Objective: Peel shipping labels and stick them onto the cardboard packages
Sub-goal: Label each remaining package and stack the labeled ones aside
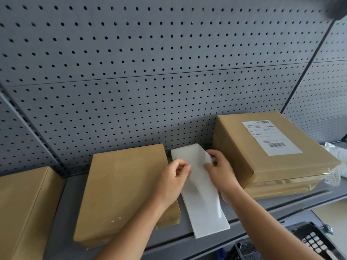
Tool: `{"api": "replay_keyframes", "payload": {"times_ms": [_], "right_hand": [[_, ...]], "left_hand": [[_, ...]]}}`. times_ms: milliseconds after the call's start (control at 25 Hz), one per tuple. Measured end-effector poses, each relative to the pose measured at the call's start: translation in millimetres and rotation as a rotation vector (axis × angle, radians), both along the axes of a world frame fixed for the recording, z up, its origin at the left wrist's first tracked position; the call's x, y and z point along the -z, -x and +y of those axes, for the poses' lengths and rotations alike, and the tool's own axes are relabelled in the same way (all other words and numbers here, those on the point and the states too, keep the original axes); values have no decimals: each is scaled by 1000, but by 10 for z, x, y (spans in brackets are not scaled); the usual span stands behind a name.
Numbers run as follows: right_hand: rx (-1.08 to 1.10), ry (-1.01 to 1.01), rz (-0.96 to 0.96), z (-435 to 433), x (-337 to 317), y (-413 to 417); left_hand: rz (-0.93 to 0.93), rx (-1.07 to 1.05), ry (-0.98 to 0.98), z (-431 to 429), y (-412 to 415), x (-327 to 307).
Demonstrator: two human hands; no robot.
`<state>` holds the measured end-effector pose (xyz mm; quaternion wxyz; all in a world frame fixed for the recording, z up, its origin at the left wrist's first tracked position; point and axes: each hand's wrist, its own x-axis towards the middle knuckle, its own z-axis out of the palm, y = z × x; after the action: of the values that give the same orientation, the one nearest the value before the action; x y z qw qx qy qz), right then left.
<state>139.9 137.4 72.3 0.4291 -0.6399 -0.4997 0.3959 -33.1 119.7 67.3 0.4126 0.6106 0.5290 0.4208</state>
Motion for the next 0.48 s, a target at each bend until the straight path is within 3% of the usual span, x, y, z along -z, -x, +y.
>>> {"api": "replay_keyframes", "payload": {"times_ms": [240, 480], "right_hand": [[-2, -80, 346, -525, -589, -96], [-151, 43, 389, -998, -516, -213]], "left_hand": [[-186, -88, 101, 34, -44, -94], [-352, -14, 257, 69, 23, -286]]}}
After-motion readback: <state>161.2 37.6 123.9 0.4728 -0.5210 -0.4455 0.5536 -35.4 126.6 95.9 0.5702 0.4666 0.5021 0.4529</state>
